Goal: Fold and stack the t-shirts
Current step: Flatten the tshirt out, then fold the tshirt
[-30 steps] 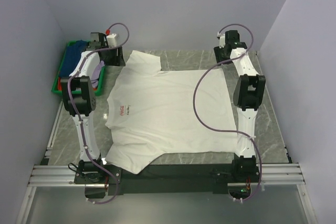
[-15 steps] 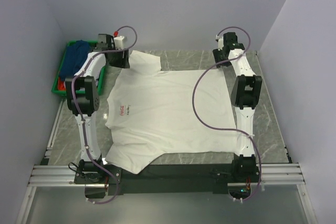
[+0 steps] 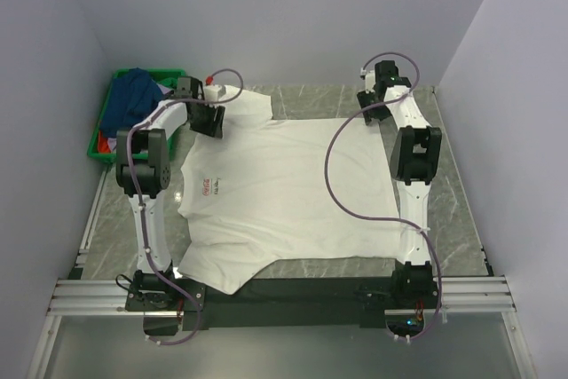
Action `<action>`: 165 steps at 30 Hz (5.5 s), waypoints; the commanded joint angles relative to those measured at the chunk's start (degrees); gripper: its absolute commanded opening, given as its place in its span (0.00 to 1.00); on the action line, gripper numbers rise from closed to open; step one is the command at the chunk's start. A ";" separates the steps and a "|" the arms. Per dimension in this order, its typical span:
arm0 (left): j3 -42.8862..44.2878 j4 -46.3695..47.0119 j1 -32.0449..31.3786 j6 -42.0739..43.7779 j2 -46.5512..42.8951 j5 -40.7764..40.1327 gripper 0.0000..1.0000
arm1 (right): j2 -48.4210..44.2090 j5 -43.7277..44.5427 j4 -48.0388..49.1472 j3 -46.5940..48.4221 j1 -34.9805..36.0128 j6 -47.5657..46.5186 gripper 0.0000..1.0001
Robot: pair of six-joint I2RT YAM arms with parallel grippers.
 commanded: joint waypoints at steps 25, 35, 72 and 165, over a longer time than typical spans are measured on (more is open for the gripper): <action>3.70 -0.95 3.51 -2.10 -4.68 -0.54 0.62 | -5.69 -5.07 -9.11 -8.98 -0.14 -0.04 0.00; 20.58 3.36 3.51 -10.81 10.11 -2.57 0.67 | -7.36 -5.16 -6.46 -9.25 -0.23 0.75 0.00; 22.43 -2.01 -0.80 -5.73 16.18 -13.47 0.04 | -7.36 -3.84 -0.93 -6.18 -0.23 1.89 0.00; -22.93 12.68 4.03 9.49 -20.12 4.90 0.00 | -14.12 -13.51 -12.79 -11.89 -2.51 -16.48 0.00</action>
